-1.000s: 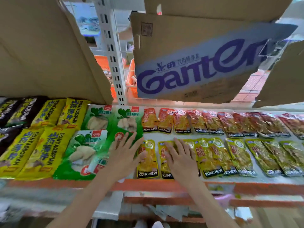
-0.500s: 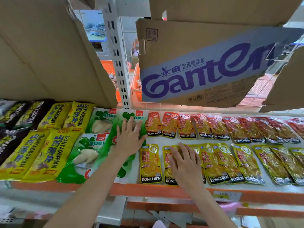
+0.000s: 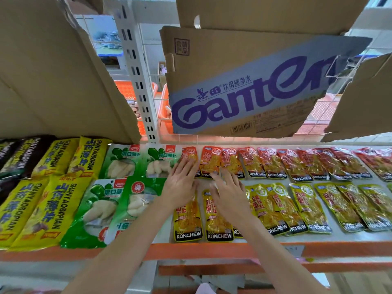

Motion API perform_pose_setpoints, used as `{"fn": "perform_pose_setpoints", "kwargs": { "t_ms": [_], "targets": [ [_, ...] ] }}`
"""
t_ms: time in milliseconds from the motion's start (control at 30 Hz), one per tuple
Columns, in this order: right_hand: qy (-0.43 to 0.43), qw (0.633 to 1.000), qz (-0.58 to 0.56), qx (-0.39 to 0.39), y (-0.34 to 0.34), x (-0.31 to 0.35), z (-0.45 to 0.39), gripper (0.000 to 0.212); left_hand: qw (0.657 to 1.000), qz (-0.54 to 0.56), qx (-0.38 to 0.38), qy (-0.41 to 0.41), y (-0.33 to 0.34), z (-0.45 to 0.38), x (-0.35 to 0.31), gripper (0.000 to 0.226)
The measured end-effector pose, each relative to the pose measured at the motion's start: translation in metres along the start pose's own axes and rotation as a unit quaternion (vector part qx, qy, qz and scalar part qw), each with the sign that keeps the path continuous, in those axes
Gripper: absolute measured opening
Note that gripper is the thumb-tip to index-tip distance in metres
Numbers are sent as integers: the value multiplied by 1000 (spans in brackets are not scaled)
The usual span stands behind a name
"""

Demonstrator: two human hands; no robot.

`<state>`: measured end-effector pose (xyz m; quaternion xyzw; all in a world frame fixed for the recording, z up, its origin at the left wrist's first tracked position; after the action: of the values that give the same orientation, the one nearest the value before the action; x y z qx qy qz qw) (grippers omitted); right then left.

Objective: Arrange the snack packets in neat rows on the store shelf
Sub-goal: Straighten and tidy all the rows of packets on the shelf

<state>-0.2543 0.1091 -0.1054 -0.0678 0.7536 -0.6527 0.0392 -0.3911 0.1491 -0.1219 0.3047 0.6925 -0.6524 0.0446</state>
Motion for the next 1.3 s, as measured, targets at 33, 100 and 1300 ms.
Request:
{"fn": "perform_pose_setpoints", "kwargs": {
  "t_ms": [33, 100, 1300],
  "targets": [
    [-18, 999, -4, 29, 3, -1, -9, 42, 1000, -2, 6, 5, 3, 1, 1, 51],
    [-49, 997, 8, 58, 11, -2, -23, 46, 1000, 3, 4, 12, 3, 1, 5, 49],
    [43, 998, 23, 43, 18, -53, -36, 47, 998, 55, 40, 1, 16, -12, -31, 49]
  ]
}}
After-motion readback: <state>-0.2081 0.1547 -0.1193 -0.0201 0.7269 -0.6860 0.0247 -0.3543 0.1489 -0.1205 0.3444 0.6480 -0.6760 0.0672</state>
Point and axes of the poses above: each hand's wrist, its own z-axis away from the middle knuckle, its own y-axis out of the palm, x = y × z, the point moved 5 cm from there along -z, towards the middle knuckle, and after that the axes turned 15 degrees about z, right-handed, at the moved point
